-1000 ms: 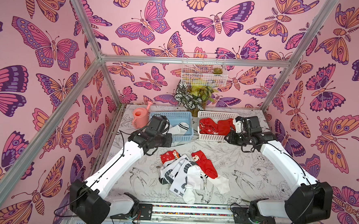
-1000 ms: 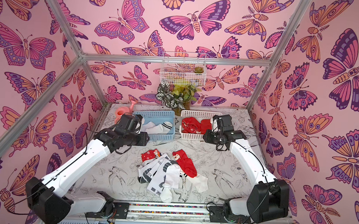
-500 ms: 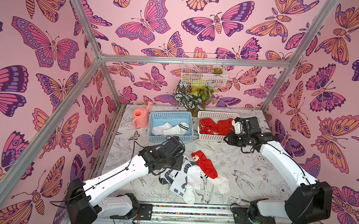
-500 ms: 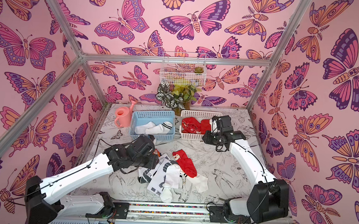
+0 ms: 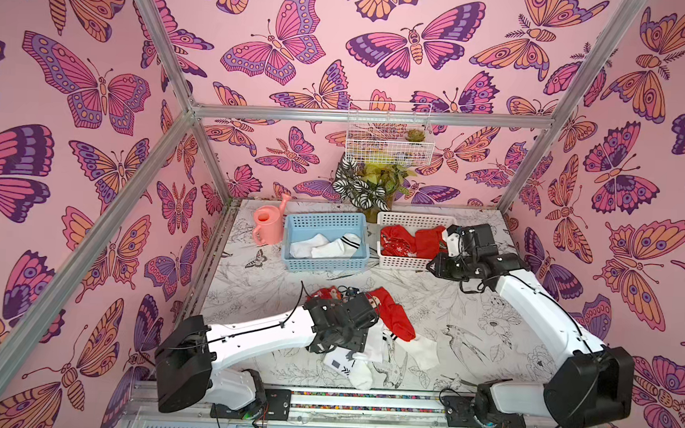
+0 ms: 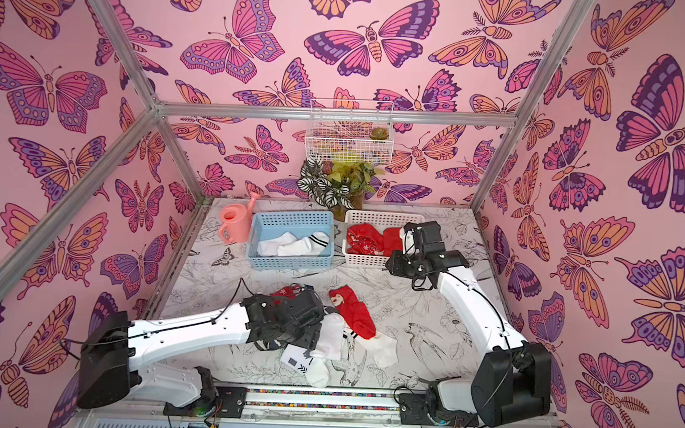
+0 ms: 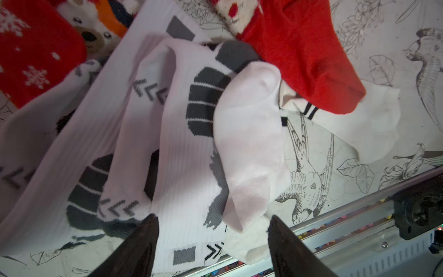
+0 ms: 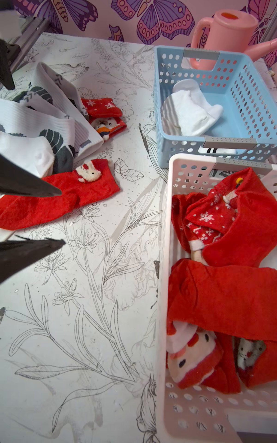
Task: Sort the socks into the basket by color
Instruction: Pick up the sock at the center of the board.
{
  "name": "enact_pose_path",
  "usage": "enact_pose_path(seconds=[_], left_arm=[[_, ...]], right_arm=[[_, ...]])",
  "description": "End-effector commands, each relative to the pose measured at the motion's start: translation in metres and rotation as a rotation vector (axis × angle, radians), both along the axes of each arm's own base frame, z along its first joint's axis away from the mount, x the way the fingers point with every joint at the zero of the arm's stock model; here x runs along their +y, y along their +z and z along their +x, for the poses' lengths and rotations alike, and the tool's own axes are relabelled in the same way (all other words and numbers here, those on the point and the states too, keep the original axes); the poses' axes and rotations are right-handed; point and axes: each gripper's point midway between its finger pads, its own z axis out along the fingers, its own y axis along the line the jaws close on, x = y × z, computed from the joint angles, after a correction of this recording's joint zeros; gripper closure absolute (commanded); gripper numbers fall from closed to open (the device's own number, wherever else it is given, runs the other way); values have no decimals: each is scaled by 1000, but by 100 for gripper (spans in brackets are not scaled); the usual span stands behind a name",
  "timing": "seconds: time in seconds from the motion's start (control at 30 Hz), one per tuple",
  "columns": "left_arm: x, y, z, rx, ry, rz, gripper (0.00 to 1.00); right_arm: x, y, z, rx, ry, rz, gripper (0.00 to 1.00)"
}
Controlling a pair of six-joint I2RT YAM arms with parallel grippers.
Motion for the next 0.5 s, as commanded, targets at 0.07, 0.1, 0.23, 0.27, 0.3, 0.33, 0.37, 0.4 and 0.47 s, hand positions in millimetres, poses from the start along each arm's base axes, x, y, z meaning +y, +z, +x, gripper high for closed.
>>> enact_pose_path(seconds=[0.07,0.1,0.23,0.27,0.3,0.33,0.37,0.4,0.47], left_arm=[[-6,-9,-7,23,33,-1,26],[-7,-10,-9,26,33,-2,27],[-7,-15,-15,41,31,7,31],[-6,-17,-16,43,31,12,32],[-7,-18,-17,46,30,14,32],[-6,-20,-18,49,28,20,32],[-6,-22,-19,54,27,24,33],[-6,-24,-19,57,26,27,33],[-7,-26,-20,61,25,29,34]], right_arm=[[2,5,-5,-9,19,-2,67],[2,4,-6,-7,20,-3,67],[2,5,-5,-11,20,-2,67],[2,5,-6,-10,20,0,67],[2,5,-5,-11,20,-1,67],[2,5,-5,-11,20,0,67],[2,5,-5,-11,20,1,67],[2,5,-5,-10,21,1,68],[3,6,-5,-11,22,2,67]])
